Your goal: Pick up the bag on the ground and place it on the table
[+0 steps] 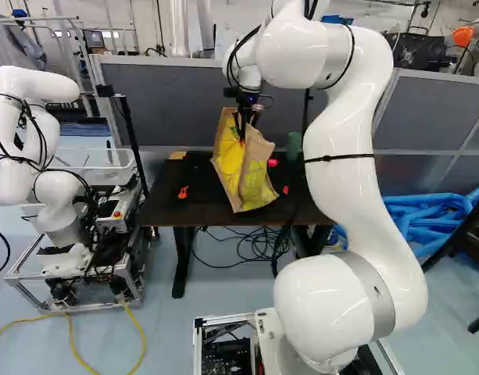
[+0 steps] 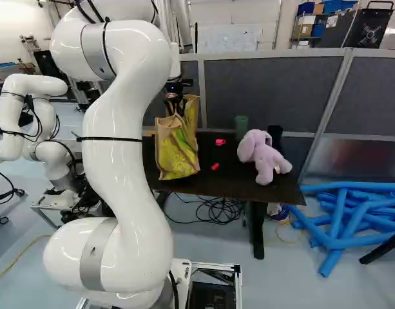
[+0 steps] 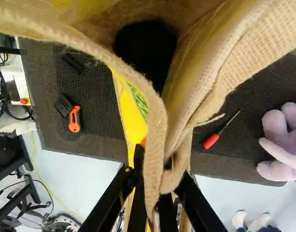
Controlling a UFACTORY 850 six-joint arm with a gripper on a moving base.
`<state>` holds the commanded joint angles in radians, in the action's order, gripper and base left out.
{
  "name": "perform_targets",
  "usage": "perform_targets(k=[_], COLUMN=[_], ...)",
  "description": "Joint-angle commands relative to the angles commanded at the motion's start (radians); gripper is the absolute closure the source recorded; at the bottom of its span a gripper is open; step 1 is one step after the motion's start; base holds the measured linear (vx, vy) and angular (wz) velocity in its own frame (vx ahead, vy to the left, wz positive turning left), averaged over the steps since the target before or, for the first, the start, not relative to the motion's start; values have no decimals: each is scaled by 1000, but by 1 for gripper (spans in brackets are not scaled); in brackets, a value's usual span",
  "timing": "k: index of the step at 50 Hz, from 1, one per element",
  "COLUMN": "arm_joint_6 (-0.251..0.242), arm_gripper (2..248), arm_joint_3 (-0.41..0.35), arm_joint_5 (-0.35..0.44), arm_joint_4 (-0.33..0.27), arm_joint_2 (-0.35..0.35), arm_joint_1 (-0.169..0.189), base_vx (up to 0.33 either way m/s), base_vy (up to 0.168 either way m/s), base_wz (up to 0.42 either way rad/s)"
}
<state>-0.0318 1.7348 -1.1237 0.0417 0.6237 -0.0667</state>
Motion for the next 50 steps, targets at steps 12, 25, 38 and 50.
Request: perform_targets(k=[12, 25, 38, 50], arm_joint_6=[0, 0, 0, 0], arm_gripper=[229, 187, 83, 11], arm_joint_3=[2, 3, 3, 3], arm_joint_5=[0, 0, 0, 0], arm_joint_4=[0, 0, 0, 0], arm_joint_2=[15, 15, 15, 15], arm_joint_1=[0, 0, 0, 0], base_vx=[0, 0, 0, 0], base_vy=[0, 0, 0, 0], base_wz=[0, 0, 0, 0])
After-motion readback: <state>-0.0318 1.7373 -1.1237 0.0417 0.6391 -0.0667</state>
